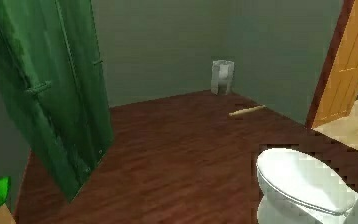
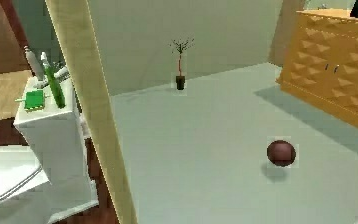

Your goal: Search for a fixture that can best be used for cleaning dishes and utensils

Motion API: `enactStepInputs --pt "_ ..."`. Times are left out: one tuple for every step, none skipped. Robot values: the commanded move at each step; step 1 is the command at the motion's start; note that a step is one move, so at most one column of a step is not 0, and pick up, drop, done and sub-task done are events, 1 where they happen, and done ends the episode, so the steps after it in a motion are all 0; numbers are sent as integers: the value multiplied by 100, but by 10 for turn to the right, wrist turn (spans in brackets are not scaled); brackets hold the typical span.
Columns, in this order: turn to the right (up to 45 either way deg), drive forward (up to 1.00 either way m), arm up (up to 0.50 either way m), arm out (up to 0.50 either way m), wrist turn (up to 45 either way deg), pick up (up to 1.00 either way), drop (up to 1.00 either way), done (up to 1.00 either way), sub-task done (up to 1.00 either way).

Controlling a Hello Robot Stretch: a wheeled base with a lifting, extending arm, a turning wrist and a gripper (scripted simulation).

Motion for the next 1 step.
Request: enactStepInputs --pt "0 30 0 0 0 0 0 0 0"
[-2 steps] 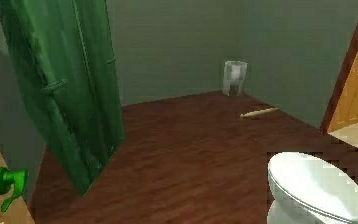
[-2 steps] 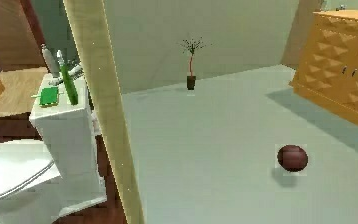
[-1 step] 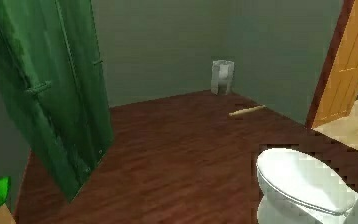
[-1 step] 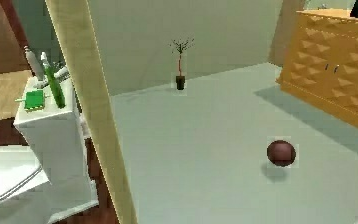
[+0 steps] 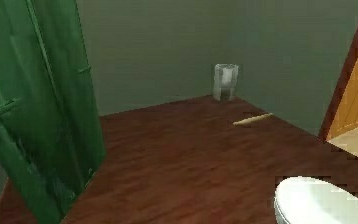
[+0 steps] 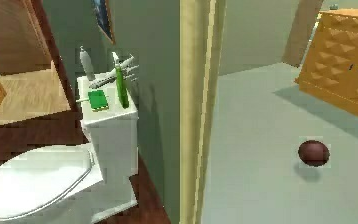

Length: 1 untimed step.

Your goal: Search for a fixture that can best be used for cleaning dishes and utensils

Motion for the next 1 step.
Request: enactStepInputs --pt "-120 0 0 0 0 0 0 0 0"
